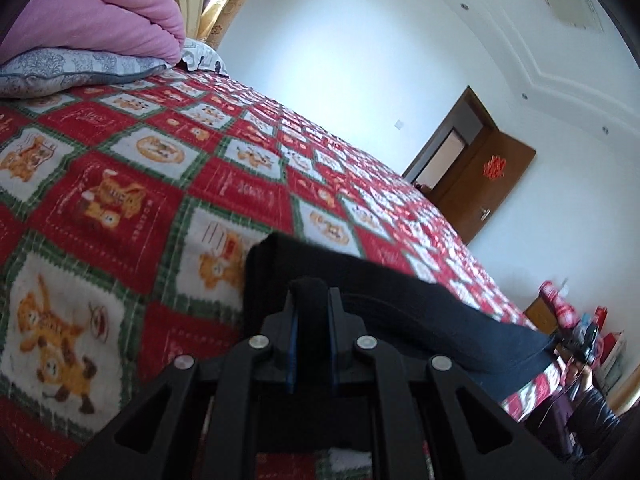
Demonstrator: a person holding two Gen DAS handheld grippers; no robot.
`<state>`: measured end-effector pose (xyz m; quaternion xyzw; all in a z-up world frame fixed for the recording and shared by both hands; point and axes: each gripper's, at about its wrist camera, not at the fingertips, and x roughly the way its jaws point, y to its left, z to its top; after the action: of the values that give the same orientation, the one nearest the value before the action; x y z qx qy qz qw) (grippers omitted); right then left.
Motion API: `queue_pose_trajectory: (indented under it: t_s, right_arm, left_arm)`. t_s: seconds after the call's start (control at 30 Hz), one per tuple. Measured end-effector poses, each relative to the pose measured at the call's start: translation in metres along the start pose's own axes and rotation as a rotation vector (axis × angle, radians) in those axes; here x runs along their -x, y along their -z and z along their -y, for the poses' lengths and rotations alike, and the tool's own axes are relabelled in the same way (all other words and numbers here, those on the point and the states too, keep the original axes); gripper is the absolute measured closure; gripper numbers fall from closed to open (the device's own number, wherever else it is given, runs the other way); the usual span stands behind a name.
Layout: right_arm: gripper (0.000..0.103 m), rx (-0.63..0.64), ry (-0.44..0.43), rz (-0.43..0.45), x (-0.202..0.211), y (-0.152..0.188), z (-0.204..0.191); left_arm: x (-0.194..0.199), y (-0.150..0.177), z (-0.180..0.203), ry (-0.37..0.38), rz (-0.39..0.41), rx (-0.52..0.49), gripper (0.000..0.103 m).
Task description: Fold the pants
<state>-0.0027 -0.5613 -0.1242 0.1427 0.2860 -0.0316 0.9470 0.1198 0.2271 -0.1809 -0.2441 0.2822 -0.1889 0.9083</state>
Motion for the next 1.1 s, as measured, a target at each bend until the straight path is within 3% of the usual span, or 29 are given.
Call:
queue_pose_trajectory:
  t_s: [0.3, 0.4, 0.5, 0.6, 0.7, 0.73, 0.8, 0.9, 1.0, 1.1]
  right_arm:
    - [0.093, -0.015, 0.031, -0.083, 0.011, 0.021, 0.008]
    - [0.09, -0.009, 0.087, -0.078, 0.025, 0.024, 0.01]
    - [0.087, -0.066, 0.206, -0.051, 0.044, 0.027, 0.027]
    - [0.085, -0.177, 0.16, -0.008, 0.062, 0.028, 0.039]
    - [0.065, -0.23, 0.069, -0.009, 0.062, 0.025, 0.034]
    - [0.06, -0.246, 0.033, -0.017, 0.059, 0.024, 0.03]
    - [0.059, -0.275, -0.001, -0.036, 0.05, 0.019, 0.02]
    - [0.059, -0.265, 0.038, -0.015, 0.049, 0.011, -0.008]
    - [0.059, -0.149, 0.109, 0.022, 0.052, 0.006, -0.057]
    - [0.059, 0.01, 0.074, -0.002, 0.036, 0.01, -0.118]
  left_arm:
    - [0.014, 0.005, 0.003, -0.03, -0.019, -0.113, 0.084]
    - [0.015, 0.008, 0.003, -0.033, -0.022, -0.127, 0.084]
    - [0.015, 0.008, 0.004, -0.036, -0.022, -0.137, 0.085]
    - [0.015, 0.006, 0.006, -0.036, -0.021, -0.144, 0.085]
    - [0.016, 0.004, 0.008, -0.035, -0.019, -0.151, 0.085]
    - [0.017, 0.004, 0.009, -0.036, -0.019, -0.154, 0.085]
    - [0.018, 0.004, 0.009, -0.039, -0.023, -0.158, 0.085]
    - [0.018, 0.005, 0.01, -0.049, -0.035, -0.166, 0.085]
    - [0.017, 0.009, 0.013, -0.078, -0.047, -0.211, 0.085]
    - [0.015, 0.011, 0.016, -0.132, -0.043, -0.265, 0.076]
